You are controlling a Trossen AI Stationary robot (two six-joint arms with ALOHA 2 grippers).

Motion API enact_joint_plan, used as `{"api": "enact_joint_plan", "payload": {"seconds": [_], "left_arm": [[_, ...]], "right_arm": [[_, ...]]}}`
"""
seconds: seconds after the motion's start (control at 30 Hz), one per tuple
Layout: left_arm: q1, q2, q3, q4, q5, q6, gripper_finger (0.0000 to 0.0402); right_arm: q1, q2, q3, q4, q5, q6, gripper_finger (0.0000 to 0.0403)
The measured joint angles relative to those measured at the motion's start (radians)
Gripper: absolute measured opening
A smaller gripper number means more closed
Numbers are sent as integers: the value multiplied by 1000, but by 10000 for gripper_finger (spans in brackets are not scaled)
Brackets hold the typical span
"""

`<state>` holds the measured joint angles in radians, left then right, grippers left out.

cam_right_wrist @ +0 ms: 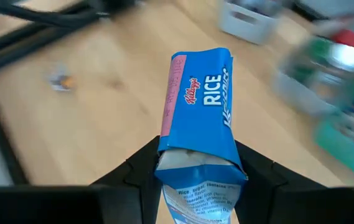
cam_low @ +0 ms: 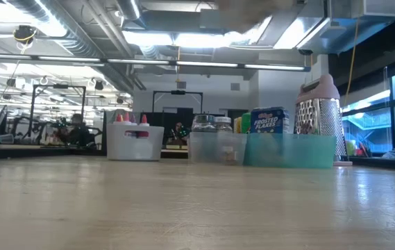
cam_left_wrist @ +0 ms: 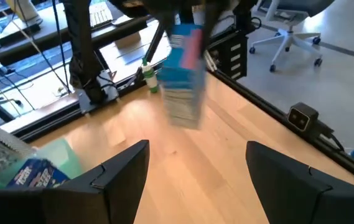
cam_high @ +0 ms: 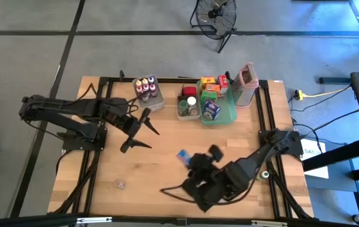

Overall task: Pick & Place Kitchen Items
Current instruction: Put the light blue cereal box into the green bin

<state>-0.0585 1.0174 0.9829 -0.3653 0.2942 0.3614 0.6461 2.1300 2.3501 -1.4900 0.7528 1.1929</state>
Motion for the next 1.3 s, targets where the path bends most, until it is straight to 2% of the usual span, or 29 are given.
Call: {"api": "enact_joint_plan", "payload": {"seconds": [0.07, 0.23, 0.6, 0.87, 0.97, 1.1, 1.3], "left_arm": [[12, -16, 0, -21, 3, 0, 263], [66, -23, 0, -54, 4, 32, 263], [218, 26, -2, -67, 24, 29, 263], [314, 36, -2, -70, 24, -26, 263], [341, 36, -2, -86, 24, -75, 263], [363, 36, -2, -123, 23, -143, 263], [369, 36, -2, -158, 22, -169, 263]], "right_arm": [[18, -23, 0, -95, 6, 92, 153], [54, -131, -13, -80, 65, -3, 153], [60, -442, -22, -81, 234, -425, 153], [36, -708, -52, -81, 246, -697, 153], [15, -836, -136, -81, 243, -714, 152], [-12, -1024, -322, -81, 243, -696, 152], [-23, -1300, -676, -79, 265, -520, 151]]}}
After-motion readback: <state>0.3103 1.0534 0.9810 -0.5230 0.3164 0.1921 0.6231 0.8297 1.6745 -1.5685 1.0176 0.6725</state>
